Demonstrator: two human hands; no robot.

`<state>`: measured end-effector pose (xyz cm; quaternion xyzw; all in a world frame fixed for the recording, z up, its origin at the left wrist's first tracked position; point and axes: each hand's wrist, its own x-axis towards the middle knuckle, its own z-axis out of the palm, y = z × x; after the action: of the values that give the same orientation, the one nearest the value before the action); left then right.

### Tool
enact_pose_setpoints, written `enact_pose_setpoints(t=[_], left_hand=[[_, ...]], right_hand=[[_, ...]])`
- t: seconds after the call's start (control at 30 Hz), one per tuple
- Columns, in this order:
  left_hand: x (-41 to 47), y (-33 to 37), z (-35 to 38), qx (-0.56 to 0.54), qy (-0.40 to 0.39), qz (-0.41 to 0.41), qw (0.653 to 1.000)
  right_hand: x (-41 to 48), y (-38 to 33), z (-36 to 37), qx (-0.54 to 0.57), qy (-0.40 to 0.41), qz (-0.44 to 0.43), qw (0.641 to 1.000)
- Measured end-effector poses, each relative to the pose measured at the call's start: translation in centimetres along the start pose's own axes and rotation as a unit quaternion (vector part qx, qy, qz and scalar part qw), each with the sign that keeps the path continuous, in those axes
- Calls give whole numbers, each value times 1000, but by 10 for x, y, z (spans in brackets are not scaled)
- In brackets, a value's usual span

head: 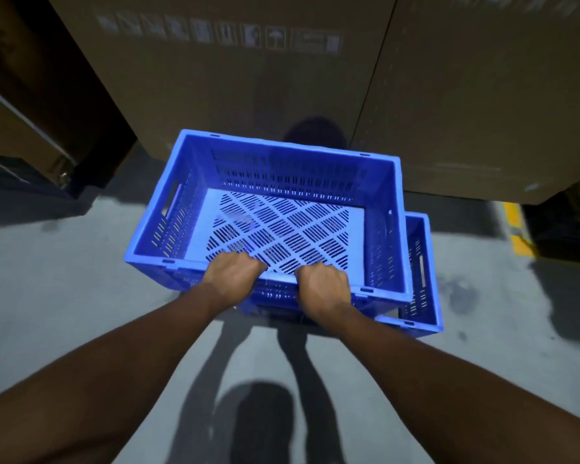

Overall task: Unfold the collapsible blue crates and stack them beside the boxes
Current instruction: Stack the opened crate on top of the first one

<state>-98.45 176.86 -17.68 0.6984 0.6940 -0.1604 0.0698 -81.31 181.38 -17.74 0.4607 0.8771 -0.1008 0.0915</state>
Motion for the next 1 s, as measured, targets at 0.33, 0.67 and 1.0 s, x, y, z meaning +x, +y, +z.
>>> enact_pose_setpoints(t=[0.33,0.67,1.0], left_hand=[[18,57,-14,-2,-15,19,1000],[40,129,-26,-16,-9,36,999],[47,142,-23,-8,-29,23,999]], right_hand=[[-16,58,5,11,-8,37,999],[-38,133,7,-2,-22,71,997],[-37,148,9,-4,-37,55,998]])
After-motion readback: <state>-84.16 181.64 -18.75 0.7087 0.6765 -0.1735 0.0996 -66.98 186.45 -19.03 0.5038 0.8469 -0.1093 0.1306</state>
